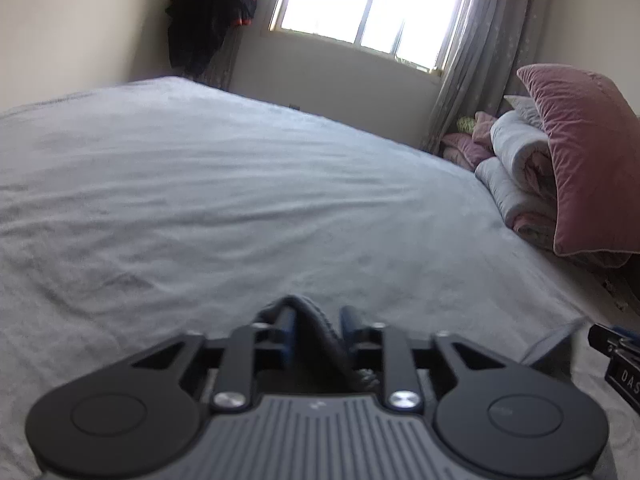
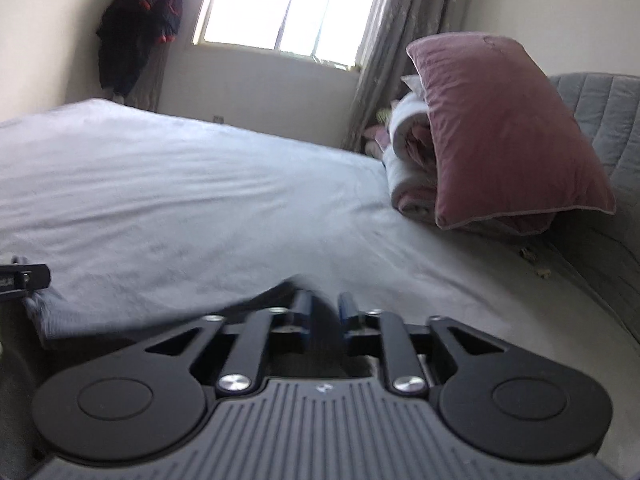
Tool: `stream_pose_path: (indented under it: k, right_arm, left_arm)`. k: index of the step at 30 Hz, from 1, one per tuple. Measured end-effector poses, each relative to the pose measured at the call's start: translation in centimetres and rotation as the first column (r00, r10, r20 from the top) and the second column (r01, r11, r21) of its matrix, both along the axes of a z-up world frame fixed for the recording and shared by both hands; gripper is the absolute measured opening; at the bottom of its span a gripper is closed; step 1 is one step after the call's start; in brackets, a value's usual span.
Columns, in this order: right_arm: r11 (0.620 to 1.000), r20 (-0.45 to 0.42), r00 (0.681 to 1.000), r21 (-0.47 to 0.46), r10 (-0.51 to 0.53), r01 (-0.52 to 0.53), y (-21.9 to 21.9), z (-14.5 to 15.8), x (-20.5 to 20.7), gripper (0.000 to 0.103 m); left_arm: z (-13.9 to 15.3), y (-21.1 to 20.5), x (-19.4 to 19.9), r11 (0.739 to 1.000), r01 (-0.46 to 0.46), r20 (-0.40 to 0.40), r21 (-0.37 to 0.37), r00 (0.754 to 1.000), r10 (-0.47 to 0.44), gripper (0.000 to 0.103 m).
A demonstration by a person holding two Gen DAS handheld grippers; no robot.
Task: Fold clothes
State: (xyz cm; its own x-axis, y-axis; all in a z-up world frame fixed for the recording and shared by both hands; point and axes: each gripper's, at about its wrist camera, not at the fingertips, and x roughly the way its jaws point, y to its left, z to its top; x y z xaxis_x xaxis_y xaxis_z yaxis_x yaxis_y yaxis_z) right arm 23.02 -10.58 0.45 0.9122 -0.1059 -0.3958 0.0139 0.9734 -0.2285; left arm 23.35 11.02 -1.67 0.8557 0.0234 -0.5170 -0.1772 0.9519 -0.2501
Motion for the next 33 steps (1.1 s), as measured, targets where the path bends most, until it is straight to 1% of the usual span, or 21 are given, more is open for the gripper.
stream_pose_path:
  k: [1, 3, 5, 8, 12, 14, 16, 18, 20, 21, 23, 24, 25, 26, 27, 28, 29, 30, 31, 33]
  right_arm:
    - [1.000, -0.011, 1.000, 0.001, -0.004, 0.004, -0.2, 0.0, 0.0, 0.045]
    - [1.000, -0.031, 1.000, 0.013, -0.007, 0.007, -1.0, -0.1, 0.0, 0.045]
    - [1.000, -0.074, 0.997, 0.025, -0.004, 0.006, -1.9, 0.0, -0.2, 0.045]
    - [0.998, -0.157, 0.987, 0.058, 0.020, -0.010, -4.0, -0.3, -1.0, 0.045]
    - [0.995, -0.231, 0.972, 0.101, 0.033, -0.010, -7.5, -0.9, -2.6, 0.045]
    - [0.989, -0.265, 0.964, 0.150, 0.030, 0.011, -9.4, -1.3, -3.2, 0.045]
    - [0.975, -0.299, 0.954, 0.220, 0.040, 0.028, -11.1, -1.8, -3.7, 0.045]
    - [0.957, -0.320, 0.946, 0.287, 0.057, 0.039, -12.4, -2.5, -4.0, 0.045]
    - [0.937, -0.333, 0.940, 0.347, 0.074, 0.050, -13.1, -3.0, -4.1, 0.045]
    - [0.924, -0.340, 0.937, 0.379, 0.083, 0.055, -13.4, -3.2, -4.1, 0.045]
    - [0.895, -0.351, 0.931, 0.440, 0.100, 0.070, -13.7, -3.7, -3.7, 0.044]
    - [0.880, -0.355, 0.929, 0.467, 0.104, 0.080, -13.8, -4.1, -3.5, 0.037]
    - [0.872, -0.355, 0.930, 0.480, 0.094, 0.095, -13.7, -4.3, -3.2, 0.030]
    - [0.865, -0.353, 0.932, 0.489, 0.077, 0.114, -13.7, -4.6, -3.0, 0.029]
    - [0.855, -0.350, 0.934, 0.503, 0.065, 0.129, -13.6, -4.9, -2.8, 0.028]
    - [0.844, -0.350, 0.935, 0.518, 0.061, 0.139, -13.6, -5.2, -2.6, 0.023]
    - [0.834, -0.354, 0.933, 0.531, 0.060, 0.148, -13.6, -5.5, -2.5, 0.021]
    - [0.827, -0.359, 0.931, 0.540, 0.058, 0.156, -13.5, -5.8, -2.4, 0.018]
    - [0.824, -0.359, 0.932, 0.543, 0.055, 0.161, -13.5, -5.9, -2.3, 0.018]
    - [0.819, -0.356, 0.933, 0.551, 0.053, 0.164, -13.4, -5.8, -2.3, 0.019]
  left_arm:
    - [0.0, 0.2, -0.1, 1.000, 0.005, -0.010, -0.001, 1.000, -0.005, 0.040]
    - [0.0, 0.4, -0.5, 1.000, 0.026, -0.040, -0.001, 0.999, -0.026, 0.043]
    - [-0.1, 0.7, -0.9, 0.999, 0.048, -0.077, 0.000, 0.996, -0.048, 0.052]
    - [0.0, 1.2, -1.9, 0.995, 0.099, -0.161, -0.006, 0.982, -0.098, 0.060]
    - [-0.2, 2.1, -3.8, 0.989, 0.144, -0.247, -0.023, 0.958, -0.145, 0.062]
    - [-0.5, 2.9, -4.6, 0.987, 0.150, -0.286, -0.062, 0.945, -0.161, 0.062]
    - [-0.9, 3.7, -5.2, 0.982, 0.146, -0.313, -0.121, 0.933, -0.178, 0.062]
    - [-1.5, 4.7, -5.8, 0.971, 0.131, -0.330, -0.202, 0.924, -0.194, 0.062]
    - [-2.0, 5.2, -6.2, 0.959, 0.111, -0.327, -0.259, 0.925, -0.196, 0.060]
    - [-2.1, 5.1, -6.3, 0.959, 0.106, -0.322, -0.263, 0.927, -0.191, 0.060]
    - [-2.1, 4.9, -6.5, 0.963, 0.104, -0.319, -0.250, 0.930, -0.183, 0.053]
    - [-2.1, 4.6, -6.5, 0.966, 0.107, -0.320, -0.234, 0.930, -0.181, 0.051]
    - [-2.1, 4.4, -6.6, 0.969, 0.111, -0.320, -0.218, 0.930, -0.179, 0.047]
    - [-2.0, 4.2, -6.6, 0.972, 0.115, -0.321, -0.203, 0.930, -0.177, 0.043]
    - [-2.0, 4.0, -6.7, 0.975, 0.119, -0.322, -0.187, 0.931, -0.175, 0.042]
    - [-1.9, 3.8, -6.7, 0.978, 0.122, -0.322, -0.171, 0.931, -0.173, 0.039]
    - [-1.9, 3.6, -6.7, 0.979, 0.125, -0.323, -0.158, 0.931, -0.171, 0.037]
    - [-1.9, 3.7, -6.8, 0.980, 0.124, -0.325, -0.154, 0.931, -0.169, 0.036]
    - [-1.8, 3.8, -6.8, 0.980, 0.122, -0.326, -0.155, 0.930, -0.168, 0.036]
    - [-1.6, 4.6, -6.9, 0.974, 0.110, -0.320, -0.196, 0.932, -0.170, 0.036]
